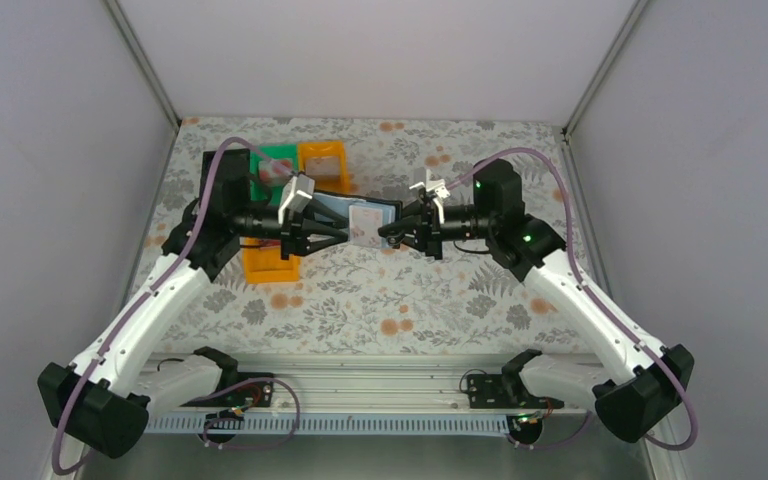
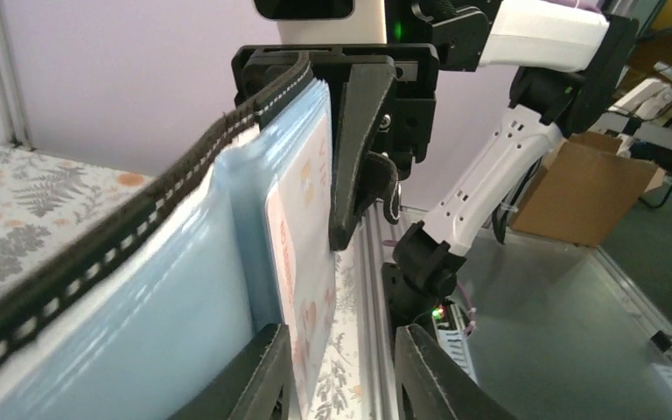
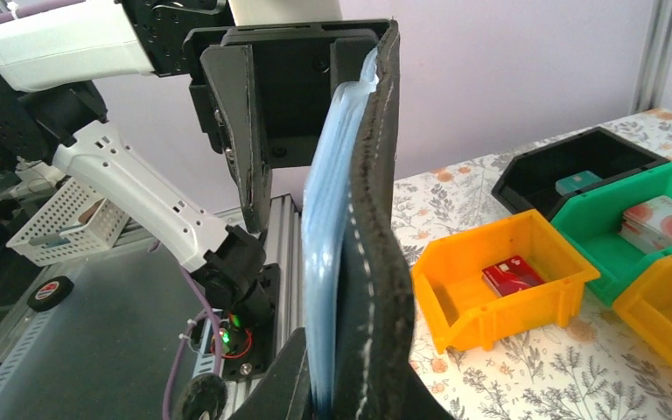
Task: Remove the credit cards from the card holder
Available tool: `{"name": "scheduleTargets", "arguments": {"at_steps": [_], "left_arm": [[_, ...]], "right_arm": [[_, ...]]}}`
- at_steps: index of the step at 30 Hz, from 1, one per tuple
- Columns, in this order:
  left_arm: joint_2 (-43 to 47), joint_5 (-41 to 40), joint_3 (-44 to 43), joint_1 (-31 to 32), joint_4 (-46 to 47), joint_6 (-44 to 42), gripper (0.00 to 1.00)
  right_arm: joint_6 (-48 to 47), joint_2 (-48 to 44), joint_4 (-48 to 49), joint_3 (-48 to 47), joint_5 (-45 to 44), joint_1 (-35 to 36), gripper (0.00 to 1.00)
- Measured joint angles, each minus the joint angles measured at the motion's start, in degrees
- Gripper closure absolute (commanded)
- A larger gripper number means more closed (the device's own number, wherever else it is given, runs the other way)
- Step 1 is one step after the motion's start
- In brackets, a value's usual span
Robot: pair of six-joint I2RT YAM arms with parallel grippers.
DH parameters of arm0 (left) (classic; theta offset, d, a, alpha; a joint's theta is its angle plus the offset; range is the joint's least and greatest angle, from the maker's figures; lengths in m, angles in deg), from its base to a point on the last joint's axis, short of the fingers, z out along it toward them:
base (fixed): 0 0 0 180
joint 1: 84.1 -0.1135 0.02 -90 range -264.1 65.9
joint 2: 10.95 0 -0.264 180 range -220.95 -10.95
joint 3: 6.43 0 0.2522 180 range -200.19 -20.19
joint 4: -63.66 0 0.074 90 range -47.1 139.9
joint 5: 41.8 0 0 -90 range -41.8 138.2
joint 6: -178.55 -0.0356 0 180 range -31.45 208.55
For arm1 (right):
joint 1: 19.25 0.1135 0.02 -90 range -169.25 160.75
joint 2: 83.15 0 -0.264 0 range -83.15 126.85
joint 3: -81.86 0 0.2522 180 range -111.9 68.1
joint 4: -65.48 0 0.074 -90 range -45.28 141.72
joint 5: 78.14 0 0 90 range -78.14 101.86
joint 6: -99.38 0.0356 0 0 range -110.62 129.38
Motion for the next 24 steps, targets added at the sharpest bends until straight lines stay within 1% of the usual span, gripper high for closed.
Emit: {"name": "scheduleTargets", "arguments": {"at_steps": [2, 4, 5, 6, 8, 10, 11, 12, 16, 18, 22, 24], "left_arm": [[-0.11, -1.22, 0.00, 0.57, 0.74, 0.37, 0.60], [-0.28, -1.97, 0.00, 0.61, 1.29, 0.31, 0.59], [-0.37, -2.23, 0.00, 0.63, 1.42, 0.55, 0.62], [-0.44, -2.38, 0.00, 0.76, 1.51, 0.57, 0.66], [-0.50, -2.34, 0.00, 1.03, 1.79, 0.85, 0.80], [-0.61, -2.38, 0.02, 1.53, 2.54, 1.36, 0.91], [-0.70, -2.51, 0.09, 1.68, 2.82, 2.14, 0.96], [-0.72, -2.84, 0.20, 1.73, 3.43, 2.58, 0.97], [-0.72, -3.37, 0.74, 1.70, 4.76, 4.28, 0.98], [-0.72, -3.39, 0.74, 1.66, 4.90, 4.76, 0.98], [-0.72, -3.08, 0.74, 1.31, 4.90, 5.86, 0.98], [-0.72, -2.71, 0.74, 0.74, 4.90, 6.82, 0.98]], "right_arm": [[0.02, 0.48, 0.02, -0.07, 0.76, 0.00, 0.92], [0.02, 0.90, 0.02, -0.07, 1.33, 0.02, 0.92], [0.02, 1.01, 0.04, -0.07, 1.55, 0.02, 0.92], [0.02, 1.09, 0.04, -0.07, 1.70, 0.02, 0.92], [0.02, 1.09, 0.04, -0.07, 1.90, 0.02, 0.92], [0.04, 1.09, 0.26, -0.07, 2.32, 0.07, 0.93], [0.07, 1.09, 0.37, -0.07, 2.69, 0.07, 0.93], [0.11, 1.09, 0.42, -0.07, 2.95, 0.07, 0.94], [0.15, 1.22, 0.55, -0.07, 3.23, 0.07, 0.93], [0.15, 1.40, 0.74, -0.07, 3.26, 0.07, 0.90], [-0.02, 1.44, 0.87, -0.07, 3.21, 0.07, 0.79], [-0.37, 1.40, 0.90, -0.07, 3.13, 0.13, 0.78]]}}
